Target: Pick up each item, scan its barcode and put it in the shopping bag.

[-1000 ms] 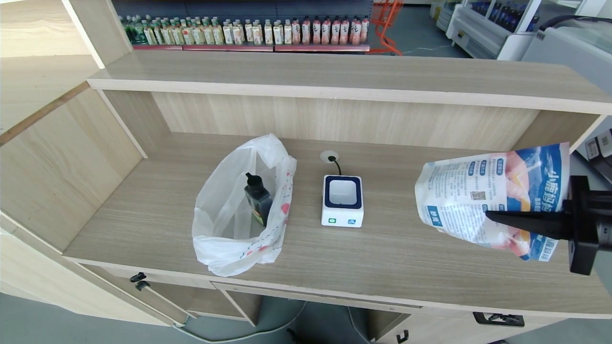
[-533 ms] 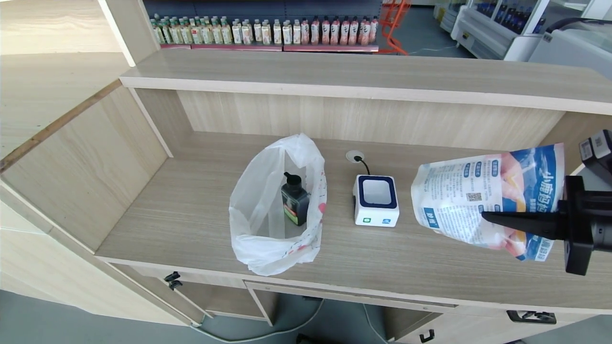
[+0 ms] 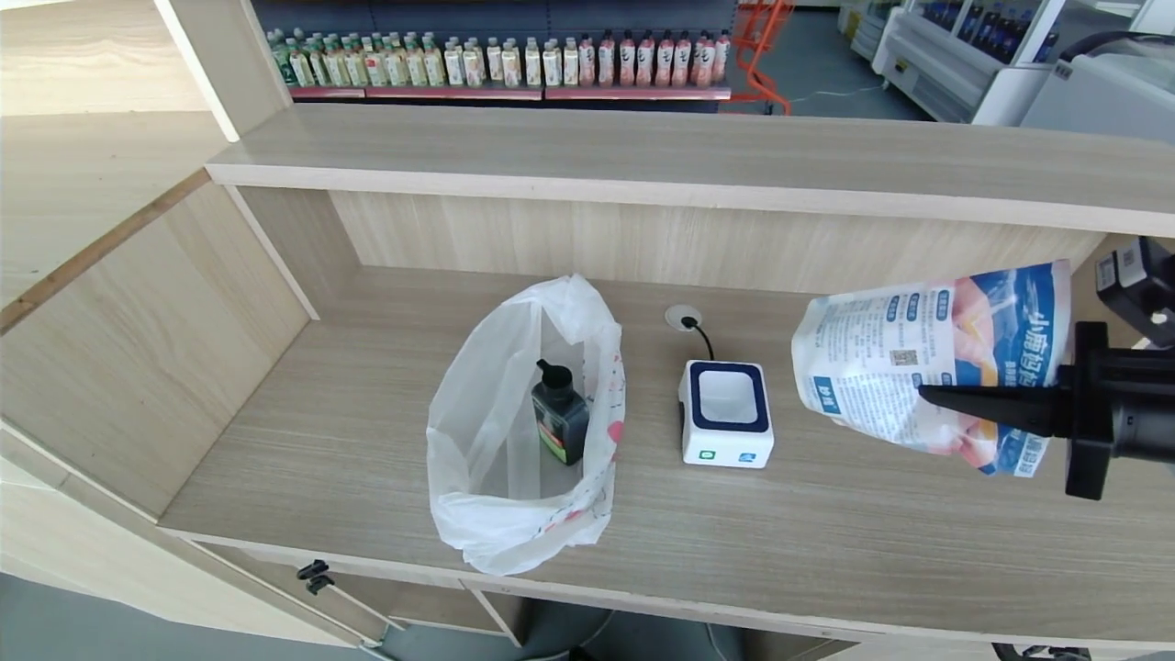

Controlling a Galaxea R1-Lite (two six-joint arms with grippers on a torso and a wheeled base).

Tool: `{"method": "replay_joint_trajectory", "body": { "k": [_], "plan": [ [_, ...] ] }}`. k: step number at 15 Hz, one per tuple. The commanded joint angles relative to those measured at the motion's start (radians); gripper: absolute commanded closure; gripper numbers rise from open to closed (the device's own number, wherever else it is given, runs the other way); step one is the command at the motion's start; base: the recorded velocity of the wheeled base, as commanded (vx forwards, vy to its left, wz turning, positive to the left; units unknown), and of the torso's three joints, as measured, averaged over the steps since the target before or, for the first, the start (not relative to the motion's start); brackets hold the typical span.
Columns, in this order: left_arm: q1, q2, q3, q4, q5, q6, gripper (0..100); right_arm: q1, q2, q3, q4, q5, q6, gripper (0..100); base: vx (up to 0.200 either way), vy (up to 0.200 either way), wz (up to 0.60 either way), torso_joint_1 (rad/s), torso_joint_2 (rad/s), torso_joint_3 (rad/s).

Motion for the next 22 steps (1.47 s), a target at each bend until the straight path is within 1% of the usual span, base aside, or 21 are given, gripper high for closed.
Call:
{"method": "replay_joint_trajectory", "body": {
  "k": [1, 3, 4, 5, 6, 7, 9, 10, 11, 12, 14, 15, 17, 18, 20, 22],
  "plan": [
    [0.0, 0.002, 0.0, 0.0, 0.0, 0.0, 0, 0.0, 0.06, -0.002, -0.006, -0.026, -0.002, 100, 0.0, 0.0, 0.0, 0.0, 0.0, 0.0],
    [0.0, 0.002, 0.0, 0.0, 0.0, 0.0, 0, 0.002, 0.106, 0.0, -0.063, -0.033, -0.01, 100, 0.0, 0.0, 0.0, 0.0, 0.0, 0.0],
    [0.0, 0.002, 0.0, 0.0, 0.0, 0.0, 0, 0.01, 0.16, -0.002, -0.114, -0.049, -0.056, 100, 0.0, 0.0, 0.0, 0.0, 0.0, 0.0],
    [0.0, 0.002, 0.0, 0.0, 0.0, 0.0, 0, 0.01, 0.189, -0.006, -0.137, -0.05, -0.093, 100, 0.0, 0.0, 0.0, 0.0, 0.0, 0.0],
    [0.0, 0.002, 0.0, 0.0, 0.0, 0.0, 0, 0.01, 0.25, -0.031, -0.183, -0.05, -0.183, 100, 0.0, 0.0, 0.0, 0.0, 0.0, 0.0],
    [0.0, 0.002, 0.0, 0.0, 0.0, 0.0, 0, 0.01, 0.272, -0.046, -0.195, -0.049, -0.214, 100, 0.0, 0.0, 0.0, 0.0, 0.0, 0.0],
    [0.0, 0.002, 0.0, 0.0, 0.0, 0.0, 0, 0.049, 0.336, -0.118, -0.2, -0.038, -0.288, 100, 0.0, 0.0, 0.0, 0.0, 0.0, 0.0],
    [0.0, 0.002, 0.0, 0.0, 0.0, 0.0, 0, 0.056, 0.341, -0.123, -0.2, -0.036, -0.289, 100, 0.0, 0.0, 0.0, 0.0, 0.0, 0.0],
    [0.0, 0.002, 0.0, 0.0, 0.0, 0.0, 0, 0.091, 0.361, -0.128, -0.203, -0.035, -0.295, 100, 0.0, 0.0, 0.0, 0.0, 0.0, 0.0],
    [0.0, 0.002, 0.0, 0.0, 0.0, 0.0, 0, 0.108, 0.373, -0.128, -0.204, -0.026, -0.321, 100, 0.0, 0.0, 0.0, 0.0, 0.0, 0.0],
    [0.0, 0.002, 0.0, 0.0, 0.0, 0.0, 0, 0.108, 0.422, -0.138, -0.203, 0.013, -0.452, 100, 0.0, 0.0, 0.0, 0.0, 0.0, 0.0],
    [0.0, 0.0, 0.0, 0.0, 0.0, 0.0, 0, 0.106, 0.451, -0.158, -0.201, 0.036, -0.529, 100, 0.0, 0.0, 0.0, 0.0, 0.0, 0.0],
    [0.0, 0.002, 0.0, 0.0, 0.0, 0.0, 0, 0.103, 0.505, -0.207, -0.201, 0.072, -0.636, 100, 0.0, 0.0, 0.0, 0.0, 0.0, 0.0],
    [0.0, 0.002, 0.0, 0.0, 0.0, 0.0, 0, 0.102, 0.528, -0.235, -0.2, 0.074, -0.659, 100, 0.0, 0.0, 0.0, 0.0, 0.0, 0.0],
    [0.0, 0.002, 0.0, 0.0, 0.0, 0.0, 0, 0.105, 0.563, -0.266, -0.2, 0.071, -0.662, 100, 0.0, 0.0, 0.0, 0.0, 0.0, 0.0],
    [0.0, 0.002, 0.0, 0.0, 0.0, 0.0, 0, 0.103, 0.583, -0.267, -0.2, 0.065, -0.665, 100, 0.0, 0.0, 0.0, 0.0, 0.0, 0.0]
  ]
}}
